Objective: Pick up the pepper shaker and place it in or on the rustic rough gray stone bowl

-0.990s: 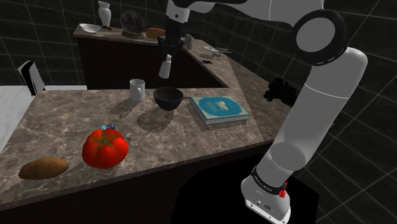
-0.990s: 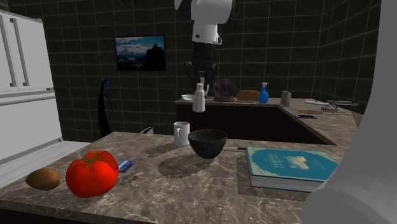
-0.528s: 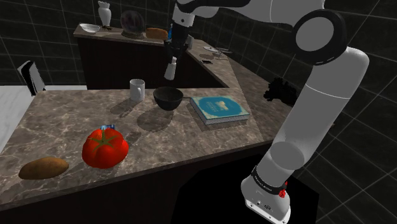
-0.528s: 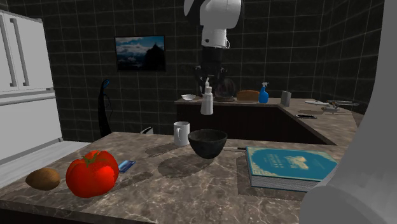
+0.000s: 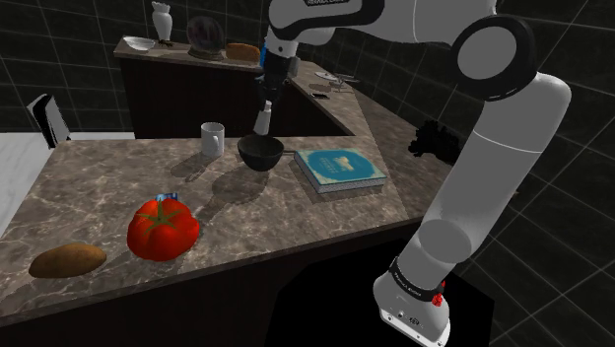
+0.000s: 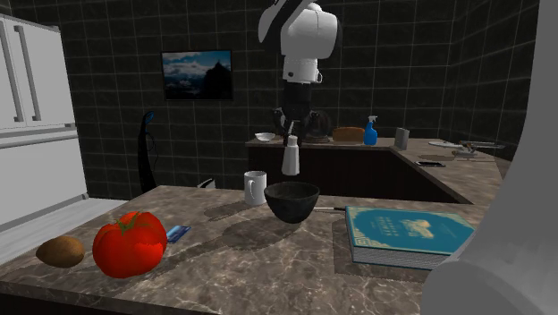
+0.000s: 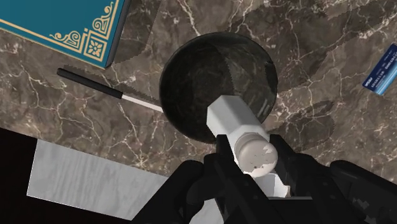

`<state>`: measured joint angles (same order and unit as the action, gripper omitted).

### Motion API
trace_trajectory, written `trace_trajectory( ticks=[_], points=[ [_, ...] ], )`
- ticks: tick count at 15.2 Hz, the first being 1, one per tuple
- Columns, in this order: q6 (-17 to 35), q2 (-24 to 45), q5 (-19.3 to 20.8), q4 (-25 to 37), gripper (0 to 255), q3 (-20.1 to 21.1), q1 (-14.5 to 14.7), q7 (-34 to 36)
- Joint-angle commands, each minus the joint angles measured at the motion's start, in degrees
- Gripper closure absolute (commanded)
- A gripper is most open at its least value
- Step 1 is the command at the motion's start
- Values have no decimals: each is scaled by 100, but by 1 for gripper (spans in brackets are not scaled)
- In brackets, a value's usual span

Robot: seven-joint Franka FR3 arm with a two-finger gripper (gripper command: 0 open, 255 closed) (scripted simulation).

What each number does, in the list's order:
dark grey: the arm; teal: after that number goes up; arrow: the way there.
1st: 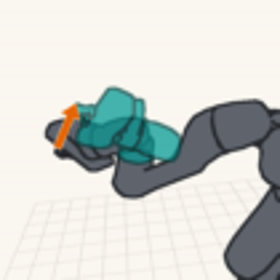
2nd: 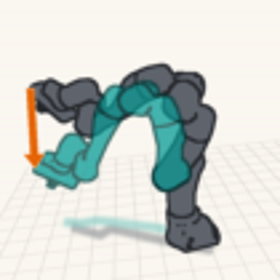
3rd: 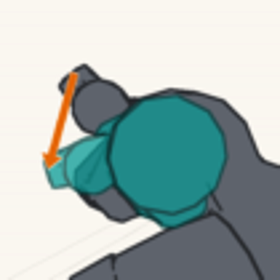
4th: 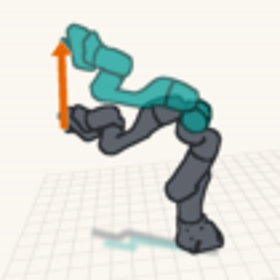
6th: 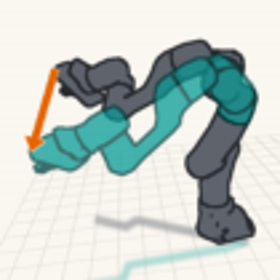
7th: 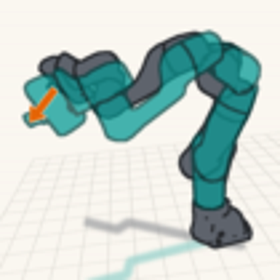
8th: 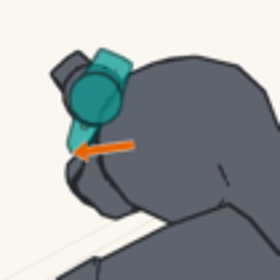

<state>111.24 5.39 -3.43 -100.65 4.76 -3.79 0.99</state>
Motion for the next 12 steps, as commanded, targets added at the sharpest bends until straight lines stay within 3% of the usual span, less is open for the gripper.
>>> trace_trajectory(
  ticks=[1, 8, 12],
  points=[
    [166, 15, -3, -147, 255, 0, 0, -12],
    [679, 108, -8, -567, 255, 2, 3, -38],
    [679, 108, -8, -567, 255, 2, 3, -38]
  ],
)
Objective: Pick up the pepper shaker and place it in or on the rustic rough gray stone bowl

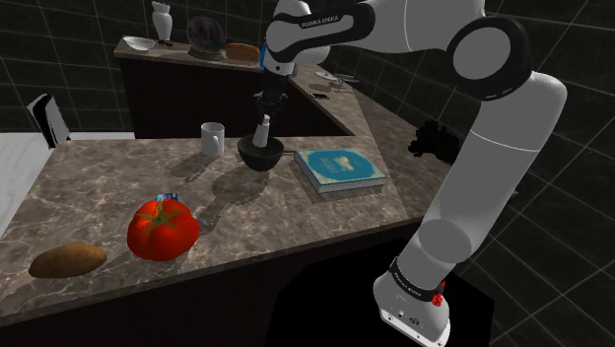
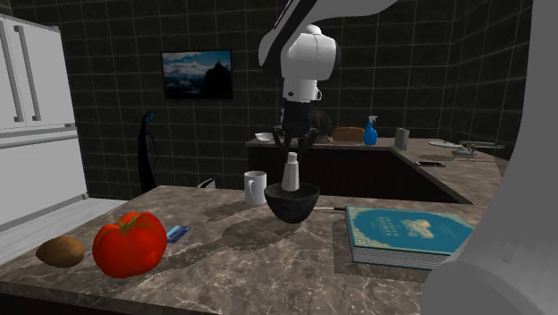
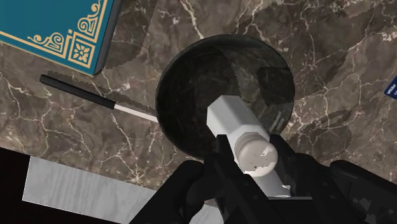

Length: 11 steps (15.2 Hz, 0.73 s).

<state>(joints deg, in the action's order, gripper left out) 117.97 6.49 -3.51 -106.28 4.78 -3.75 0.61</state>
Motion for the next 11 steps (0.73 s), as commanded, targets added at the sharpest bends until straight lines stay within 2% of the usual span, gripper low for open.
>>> trace_trajectory(
  ticks=[1, 3, 4, 9, 11],
  points=[
    [5, -1, 0, -4, 255, 0, 0, 0],
    [5, -1, 0, -4, 255, 0, 0, 0],
    [5, -1, 0, -4, 0, 0, 0, 0],
    [4, -1, 0, -4, 0, 0, 0, 0],
    [-350, -117, -3, 234, 0, -9, -14, -2]
  ],
)
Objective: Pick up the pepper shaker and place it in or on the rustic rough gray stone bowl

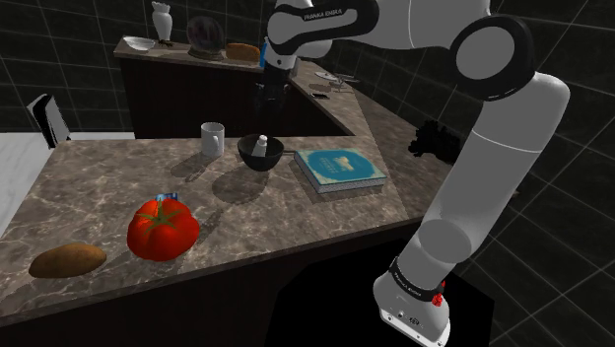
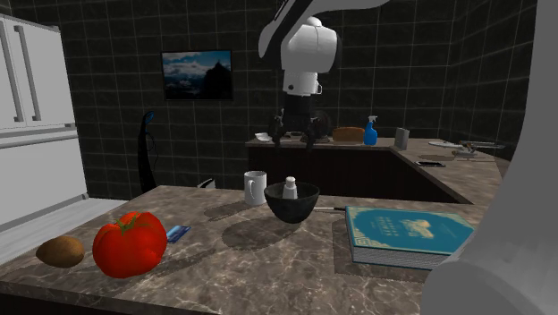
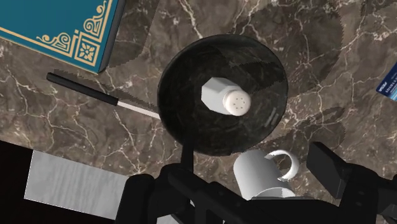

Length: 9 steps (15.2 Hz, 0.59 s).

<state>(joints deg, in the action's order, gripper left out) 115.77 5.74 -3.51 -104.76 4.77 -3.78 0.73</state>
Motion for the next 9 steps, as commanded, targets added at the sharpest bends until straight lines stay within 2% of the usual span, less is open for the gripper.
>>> trace_trajectory(
  ticks=[1, 2, 9],
  points=[
    [-309, -89, -4, 214, 0, -12, -17, -15],
    [-451, -122, -5, 324, 0, -16, -22, -15],
    [-451, -122, -5, 324, 0, -16, -22, -15]
  ],
)
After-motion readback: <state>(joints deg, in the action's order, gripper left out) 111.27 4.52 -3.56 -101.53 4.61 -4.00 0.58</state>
